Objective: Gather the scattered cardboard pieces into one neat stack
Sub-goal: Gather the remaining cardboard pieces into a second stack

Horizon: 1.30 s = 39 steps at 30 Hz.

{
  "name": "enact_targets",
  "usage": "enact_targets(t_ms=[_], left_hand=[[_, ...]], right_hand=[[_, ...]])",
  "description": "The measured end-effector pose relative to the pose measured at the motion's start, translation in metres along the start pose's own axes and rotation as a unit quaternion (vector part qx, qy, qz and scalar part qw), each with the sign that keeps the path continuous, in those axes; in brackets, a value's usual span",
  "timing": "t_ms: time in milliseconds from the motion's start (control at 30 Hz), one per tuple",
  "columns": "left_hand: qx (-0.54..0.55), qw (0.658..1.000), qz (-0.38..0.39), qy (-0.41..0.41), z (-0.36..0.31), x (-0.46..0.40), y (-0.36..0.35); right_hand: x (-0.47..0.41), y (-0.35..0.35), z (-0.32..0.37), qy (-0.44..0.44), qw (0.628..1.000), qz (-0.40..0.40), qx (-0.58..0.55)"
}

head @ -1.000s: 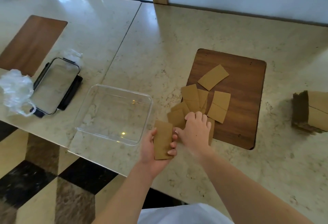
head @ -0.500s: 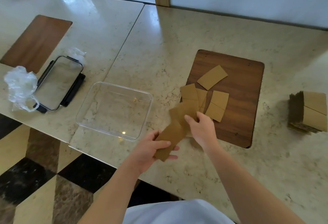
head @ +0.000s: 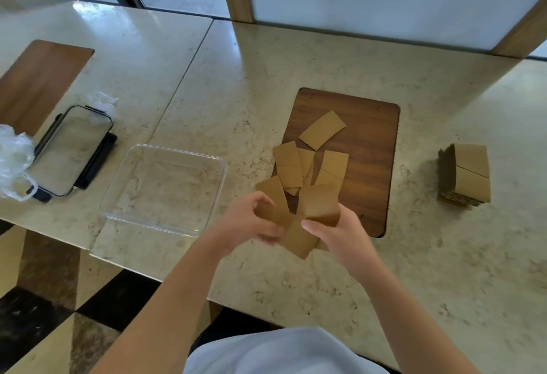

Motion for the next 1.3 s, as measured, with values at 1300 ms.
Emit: enact_targets(t_ms=[1300], left_hand=[[0.578,0.804,0.103,0.091,0.067,-0.016,-0.008]], right_hand=[[-0.09,-0.062,0.006,-0.002,0.892,-0.098,0.441]])
Point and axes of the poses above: each hand's wrist, its own x-axis away from the middle knuckle, its own y-axis out of the back of the hand, z = x × y, the point moved 7 cm from there along -x, towards the middle knuckle
